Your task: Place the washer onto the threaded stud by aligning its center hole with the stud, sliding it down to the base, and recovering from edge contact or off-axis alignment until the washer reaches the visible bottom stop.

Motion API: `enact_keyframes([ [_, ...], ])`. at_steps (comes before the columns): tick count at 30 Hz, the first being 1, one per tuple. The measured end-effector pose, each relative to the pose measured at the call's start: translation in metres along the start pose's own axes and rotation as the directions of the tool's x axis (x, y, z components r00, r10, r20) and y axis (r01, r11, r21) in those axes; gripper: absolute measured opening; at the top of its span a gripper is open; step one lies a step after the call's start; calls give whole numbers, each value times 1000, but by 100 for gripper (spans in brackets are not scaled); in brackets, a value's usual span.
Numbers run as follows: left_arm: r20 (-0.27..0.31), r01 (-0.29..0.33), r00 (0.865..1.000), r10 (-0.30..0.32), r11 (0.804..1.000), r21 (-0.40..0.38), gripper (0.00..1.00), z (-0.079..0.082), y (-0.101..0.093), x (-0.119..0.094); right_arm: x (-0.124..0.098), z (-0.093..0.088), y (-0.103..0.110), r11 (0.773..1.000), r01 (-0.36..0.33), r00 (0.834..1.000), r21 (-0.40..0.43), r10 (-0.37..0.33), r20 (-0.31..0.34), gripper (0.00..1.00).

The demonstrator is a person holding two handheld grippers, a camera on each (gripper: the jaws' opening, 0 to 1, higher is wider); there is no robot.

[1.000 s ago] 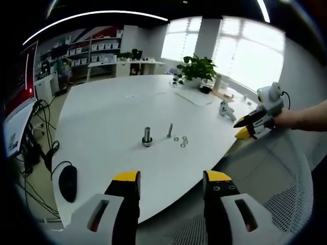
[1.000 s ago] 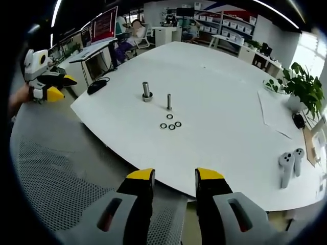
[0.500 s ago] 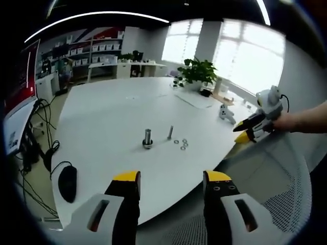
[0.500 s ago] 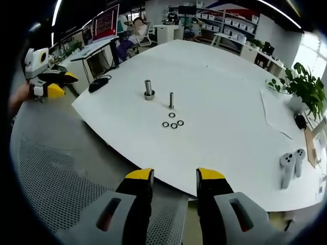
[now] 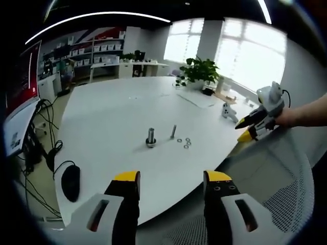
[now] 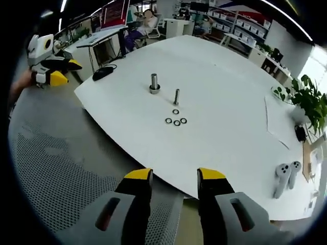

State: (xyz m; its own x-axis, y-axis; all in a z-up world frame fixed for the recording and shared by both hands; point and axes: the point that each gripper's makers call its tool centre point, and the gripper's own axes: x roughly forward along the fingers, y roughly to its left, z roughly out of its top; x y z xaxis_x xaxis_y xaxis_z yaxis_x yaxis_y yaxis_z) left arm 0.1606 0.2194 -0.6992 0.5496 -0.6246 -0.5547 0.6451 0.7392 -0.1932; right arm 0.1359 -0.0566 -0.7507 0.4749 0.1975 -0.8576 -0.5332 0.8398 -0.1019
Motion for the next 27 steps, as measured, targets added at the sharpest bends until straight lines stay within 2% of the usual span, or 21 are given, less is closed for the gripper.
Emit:
enact_keyframes([
  [2,-5,6,1000,-6,1000,-11,49,-2,0,0,4,2,0,1000,-20,1000,-18,19,-13,37],
  [4,-7,6,1000,-6,1000,-14,49,-2,0,1,8,14,5,996,-72,997,44,71,35,37],
  [5,-6,2,1000,-2,1000,-15,49,-2,1,1,10,15,3,996,-71,997,58,70,35,37],
  [8,8,1,1000,-1,1000,-27,49,1,2,0,22,15,-4,997,-66,998,31,66,1,37],
  [10,-11,9,1000,-9,999,-35,49,-3,1,2,27,19,-5,997,-67,998,29,67,2,37],
  [13,-29,-3,1000,3,1000,-7,49,-7,1,1,39,29,-4,996,-78,997,38,78,13,37],
  [16,-23,-6,1000,6,1000,-18,48,-6,3,1,54,41,4,993,-114,993,-17,114,21,36],
  [19,-36,-2,999,1,1000,-27,49,-8,3,2,74,42,6,983,-109,993,-148,103,-47,34],
  [27,-32,-16,999,15,1000,-24,49,-8,5,1,111,58,18,958,-178,981,-226,156,-112,34],
])
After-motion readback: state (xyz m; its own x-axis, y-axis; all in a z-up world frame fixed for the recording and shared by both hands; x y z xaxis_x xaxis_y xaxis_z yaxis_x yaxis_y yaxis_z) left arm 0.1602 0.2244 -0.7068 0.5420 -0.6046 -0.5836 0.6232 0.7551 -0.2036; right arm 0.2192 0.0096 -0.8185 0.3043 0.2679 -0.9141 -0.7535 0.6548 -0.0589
